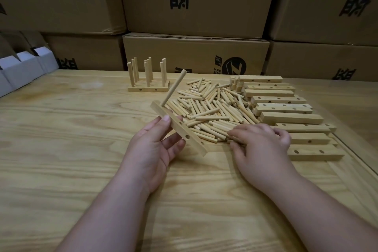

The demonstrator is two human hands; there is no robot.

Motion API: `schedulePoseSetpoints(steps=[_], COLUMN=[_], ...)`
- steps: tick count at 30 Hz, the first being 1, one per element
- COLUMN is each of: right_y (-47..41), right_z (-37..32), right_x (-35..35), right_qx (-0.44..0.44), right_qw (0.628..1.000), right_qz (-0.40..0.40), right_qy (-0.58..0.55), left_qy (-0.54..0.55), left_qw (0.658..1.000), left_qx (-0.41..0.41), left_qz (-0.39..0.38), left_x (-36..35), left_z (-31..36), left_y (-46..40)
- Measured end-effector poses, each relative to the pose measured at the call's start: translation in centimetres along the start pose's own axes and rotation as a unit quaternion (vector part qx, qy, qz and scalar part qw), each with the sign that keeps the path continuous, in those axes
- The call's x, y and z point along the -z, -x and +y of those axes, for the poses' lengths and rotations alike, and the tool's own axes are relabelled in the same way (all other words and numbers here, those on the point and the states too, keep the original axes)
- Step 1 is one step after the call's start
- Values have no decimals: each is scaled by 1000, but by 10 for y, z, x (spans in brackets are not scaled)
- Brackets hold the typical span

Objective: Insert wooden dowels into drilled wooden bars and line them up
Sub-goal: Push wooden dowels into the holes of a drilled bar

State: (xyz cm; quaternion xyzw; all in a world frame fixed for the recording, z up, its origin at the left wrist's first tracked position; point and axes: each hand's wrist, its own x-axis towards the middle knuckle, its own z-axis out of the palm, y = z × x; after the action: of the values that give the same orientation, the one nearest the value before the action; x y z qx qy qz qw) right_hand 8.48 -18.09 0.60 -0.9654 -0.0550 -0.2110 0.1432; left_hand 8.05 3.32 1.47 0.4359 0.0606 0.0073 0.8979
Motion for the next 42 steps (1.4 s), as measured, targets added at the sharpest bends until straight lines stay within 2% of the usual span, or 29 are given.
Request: schedulePoseSetpoints(steps=[4,13,20,24,29,35,42], right_y=[-1,-4,-3,-2,5,8,8], right_z=[3,6,4,2,-6,-7,-8], right_x=[-2,-4,-1,3,4,5,4], right_qx=[-12,-48,-50,-20,71,147,185], right_qw=[1000,998,999,996,974,953,948], right_qz=[27,3,11,64,131,137,121], right_qy=[-1,43,14,-60,-168,-225,-230], left_qy=[-12,-18,-27,-37,-56,-54,-57], left_qw=[1000,997,997,997,997,998,998], left_qx=[2,27,42,38,31,26,13], left_qz=[-1,-69,-61,-58,-46,-21,-3], left_x=[-1,-4,-7,-7,-8,-7,-8], left_z=[-1,-3,-5,-6,-8,-9,-8], left_y=[0,3,5,4,4,1,2])
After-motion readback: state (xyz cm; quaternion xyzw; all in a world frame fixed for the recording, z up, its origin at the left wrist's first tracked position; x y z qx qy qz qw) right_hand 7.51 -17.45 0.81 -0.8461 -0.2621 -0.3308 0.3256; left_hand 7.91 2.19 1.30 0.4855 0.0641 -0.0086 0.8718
